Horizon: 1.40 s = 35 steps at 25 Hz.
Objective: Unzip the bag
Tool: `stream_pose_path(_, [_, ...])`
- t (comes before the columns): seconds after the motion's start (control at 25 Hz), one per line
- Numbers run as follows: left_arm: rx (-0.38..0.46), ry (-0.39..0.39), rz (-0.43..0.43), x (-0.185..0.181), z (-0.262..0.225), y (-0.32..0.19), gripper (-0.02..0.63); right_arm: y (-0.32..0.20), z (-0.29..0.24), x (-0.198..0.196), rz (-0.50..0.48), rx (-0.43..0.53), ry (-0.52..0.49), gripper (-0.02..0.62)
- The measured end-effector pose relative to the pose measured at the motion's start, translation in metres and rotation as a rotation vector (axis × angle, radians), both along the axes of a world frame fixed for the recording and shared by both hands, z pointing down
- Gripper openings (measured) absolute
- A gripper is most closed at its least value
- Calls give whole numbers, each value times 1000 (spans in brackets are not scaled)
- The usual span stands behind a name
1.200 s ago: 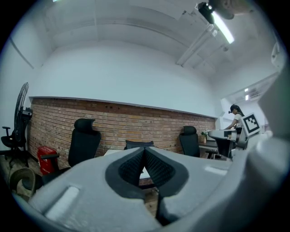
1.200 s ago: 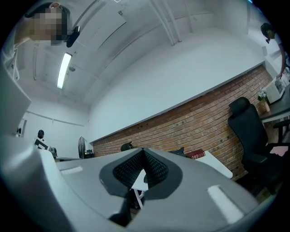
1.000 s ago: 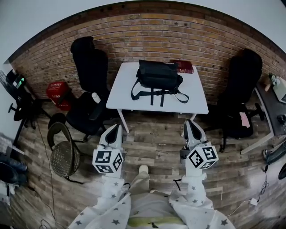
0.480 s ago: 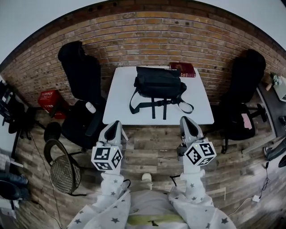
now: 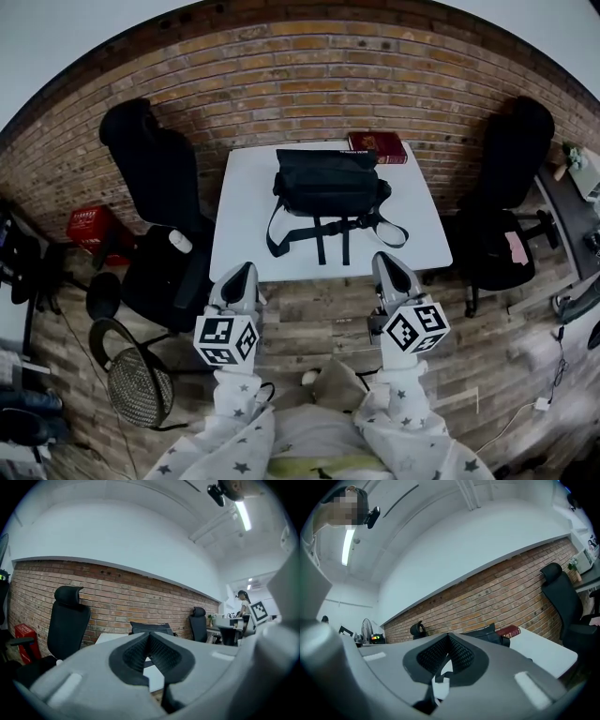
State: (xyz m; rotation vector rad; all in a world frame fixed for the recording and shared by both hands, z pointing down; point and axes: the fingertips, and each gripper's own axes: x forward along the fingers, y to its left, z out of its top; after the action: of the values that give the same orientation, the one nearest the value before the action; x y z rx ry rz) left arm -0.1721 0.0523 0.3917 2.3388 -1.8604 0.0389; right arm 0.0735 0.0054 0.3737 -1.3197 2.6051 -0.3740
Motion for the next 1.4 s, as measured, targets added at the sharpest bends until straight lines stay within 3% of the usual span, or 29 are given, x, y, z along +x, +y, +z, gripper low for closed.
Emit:
stream_pose_path(0.36, [-35,27,-22,-18,20,-40,-2,-46,17,-19,-21,-38,9,8])
stream_pose_path(0.92, [-22,29,-65,-48,11,-161,-2,-183,2,-51,-70,-25,-25,8])
stream_pose_path(1.4, [-76,42,-82,-52,31,-225,-2,-236,20,-92,-242,-75,-24,8])
